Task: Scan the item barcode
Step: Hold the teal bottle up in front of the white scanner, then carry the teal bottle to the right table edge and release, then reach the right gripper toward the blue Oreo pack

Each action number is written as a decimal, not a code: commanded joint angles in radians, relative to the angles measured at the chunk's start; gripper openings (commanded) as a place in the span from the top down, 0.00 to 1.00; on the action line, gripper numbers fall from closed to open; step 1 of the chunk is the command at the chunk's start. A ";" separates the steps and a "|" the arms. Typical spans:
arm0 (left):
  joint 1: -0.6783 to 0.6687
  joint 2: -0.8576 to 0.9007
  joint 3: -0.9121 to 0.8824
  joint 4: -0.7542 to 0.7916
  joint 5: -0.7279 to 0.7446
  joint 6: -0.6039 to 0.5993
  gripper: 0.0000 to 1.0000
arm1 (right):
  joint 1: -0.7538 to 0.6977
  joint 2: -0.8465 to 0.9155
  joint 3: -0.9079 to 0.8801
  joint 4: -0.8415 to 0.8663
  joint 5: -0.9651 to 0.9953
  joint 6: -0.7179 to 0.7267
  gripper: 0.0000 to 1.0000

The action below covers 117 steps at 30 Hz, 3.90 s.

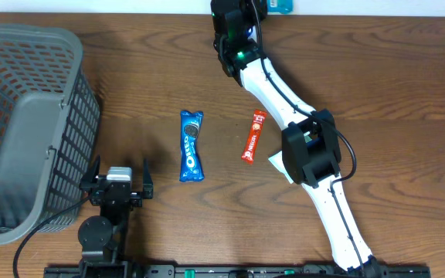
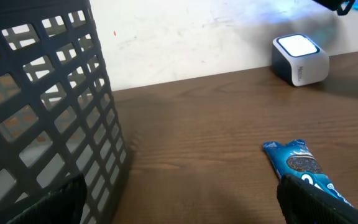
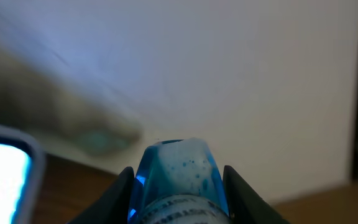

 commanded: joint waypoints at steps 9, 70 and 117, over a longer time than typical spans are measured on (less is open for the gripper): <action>0.003 -0.007 -0.015 -0.037 -0.001 -0.013 0.02 | -0.133 -0.019 0.024 0.001 0.420 -0.083 0.89; 0.003 -0.006 -0.015 -0.037 -0.001 -0.012 0.02 | -0.990 -0.019 0.164 -1.336 -0.425 1.016 0.01; 0.003 -0.006 -0.015 -0.037 -0.001 -0.012 0.02 | 0.121 -0.020 0.275 -1.777 -1.246 1.143 0.01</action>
